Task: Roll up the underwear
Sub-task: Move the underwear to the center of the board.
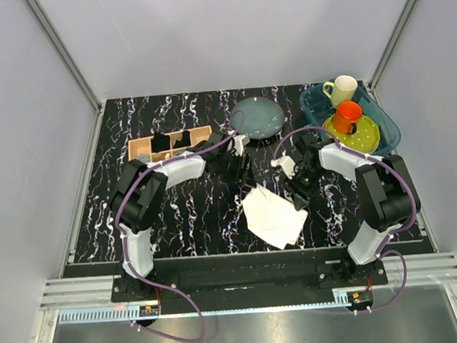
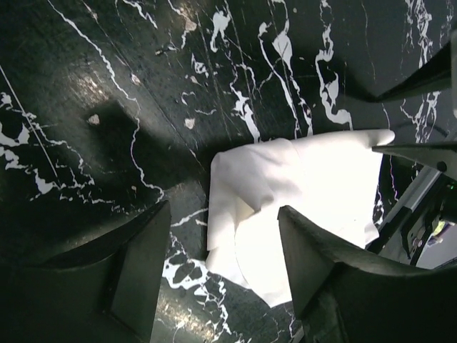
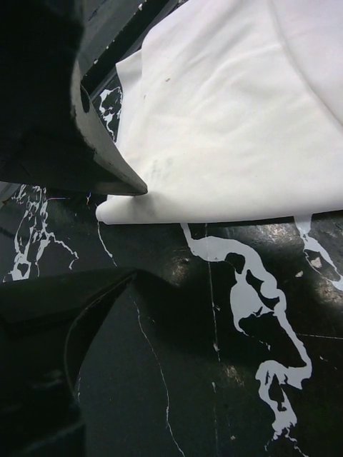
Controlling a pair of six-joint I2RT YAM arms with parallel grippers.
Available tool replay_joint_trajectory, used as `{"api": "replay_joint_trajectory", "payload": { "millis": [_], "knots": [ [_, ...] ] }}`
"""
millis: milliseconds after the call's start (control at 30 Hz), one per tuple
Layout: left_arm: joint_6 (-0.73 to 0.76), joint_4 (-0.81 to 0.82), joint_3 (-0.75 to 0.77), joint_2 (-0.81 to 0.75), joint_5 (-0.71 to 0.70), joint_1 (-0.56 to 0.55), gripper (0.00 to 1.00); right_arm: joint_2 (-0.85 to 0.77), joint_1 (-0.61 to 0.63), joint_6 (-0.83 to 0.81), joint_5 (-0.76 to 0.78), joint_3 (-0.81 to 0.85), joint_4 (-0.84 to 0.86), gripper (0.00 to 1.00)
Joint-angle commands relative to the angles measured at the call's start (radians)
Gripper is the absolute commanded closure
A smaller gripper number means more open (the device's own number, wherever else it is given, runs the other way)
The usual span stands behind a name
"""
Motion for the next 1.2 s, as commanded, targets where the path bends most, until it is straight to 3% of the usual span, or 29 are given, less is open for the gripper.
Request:
{"api": "replay_joint_trajectory", "payload": {
  "millis": [0, 133, 533, 767, 933, 1167],
  "knots": [
    [-0.058, 0.073, 0.049, 0.032, 0.027, -0.003, 0.37, 0.009, -0.009, -0.01, -0.022, -0.002, 0.016, 0.48],
    [-0.099, 0.113, 0.045, 0.047, 0.052, -0.005, 0.43, 0.012, -0.01, -0.011, -0.03, -0.005, 0.016, 0.5],
    [-0.177, 0.231, 0.005, 0.047, 0.111, -0.005, 0.5, 0.04, -0.013, -0.01, -0.047, -0.002, 0.007, 0.62],
    [-0.177, 0.226, -0.006, 0.069, 0.116, -0.005, 0.66, 0.049, -0.019, -0.008, -0.051, 0.004, -0.002, 0.72],
    [-0.191, 0.27, -0.043, 0.063, 0.113, 0.001, 0.82, 0.052, -0.026, -0.011, -0.054, 0.009, -0.01, 0.84],
    [-0.216, 0.34, -0.101, 0.018, 0.069, 0.026, 0.91, 0.038, -0.047, -0.016, -0.042, 0.037, -0.01, 0.97]
  ]
}}
